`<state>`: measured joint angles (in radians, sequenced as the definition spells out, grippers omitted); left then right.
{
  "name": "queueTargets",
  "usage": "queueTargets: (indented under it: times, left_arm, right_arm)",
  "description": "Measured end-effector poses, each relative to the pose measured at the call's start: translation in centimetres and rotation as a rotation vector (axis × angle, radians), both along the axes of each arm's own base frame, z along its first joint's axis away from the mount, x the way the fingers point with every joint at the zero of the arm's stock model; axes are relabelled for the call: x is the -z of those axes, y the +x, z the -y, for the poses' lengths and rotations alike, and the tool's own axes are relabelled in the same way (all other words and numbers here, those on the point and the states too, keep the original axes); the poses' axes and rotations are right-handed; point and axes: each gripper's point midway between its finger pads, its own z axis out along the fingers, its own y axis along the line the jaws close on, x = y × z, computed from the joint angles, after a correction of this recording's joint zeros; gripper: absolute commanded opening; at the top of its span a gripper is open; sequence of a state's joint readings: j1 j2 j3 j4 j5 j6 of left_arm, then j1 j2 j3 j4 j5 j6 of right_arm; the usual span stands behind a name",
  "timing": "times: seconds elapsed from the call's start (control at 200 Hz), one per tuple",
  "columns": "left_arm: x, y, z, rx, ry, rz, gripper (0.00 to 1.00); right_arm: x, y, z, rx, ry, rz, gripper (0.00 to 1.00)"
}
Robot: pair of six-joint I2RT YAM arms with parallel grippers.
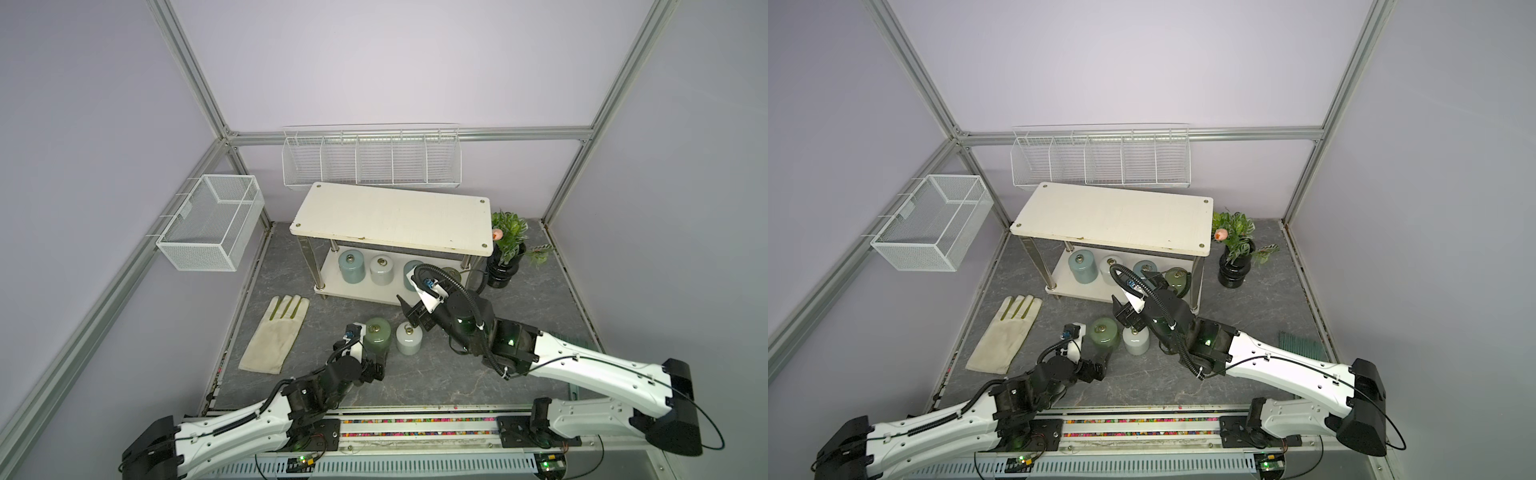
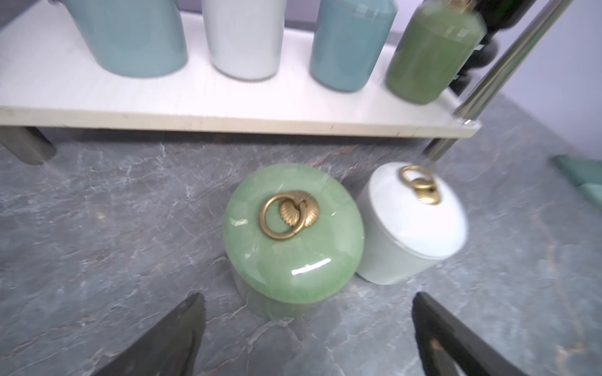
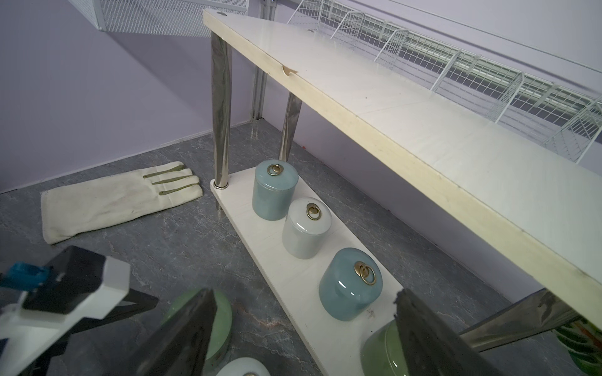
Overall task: Remove the tea canisters from the shelf
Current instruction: Place the tea canister at the center of the board.
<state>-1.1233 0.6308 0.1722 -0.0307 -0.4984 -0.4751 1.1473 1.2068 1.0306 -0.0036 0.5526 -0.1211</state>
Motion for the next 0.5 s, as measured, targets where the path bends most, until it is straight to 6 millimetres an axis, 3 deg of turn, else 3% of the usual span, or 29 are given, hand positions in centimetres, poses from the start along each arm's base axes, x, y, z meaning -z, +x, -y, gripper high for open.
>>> queueTargets:
  times: [0.16,0.32,0.5]
  left_arm:
    - [-3.5,-0.2,0.0,0.006,-0.030,0.038,1.00]
    - [-6.9,0.9,0.5,-0.027,-0.005,0.093,1.00]
    - [-7.7,3.8,2.0,-0.146,0.121,0.133,1.00]
  right_arm:
    - [0.3,-0.1,0.0,-0.004,-0.004,0.000,0.89]
    - [1.3,-0.9,-0.4,-0.062,-0.015,-0.016,0.89]
    - [4.2,-2.4,-0.8,-0.145,-0.045,-0.059,0.89]
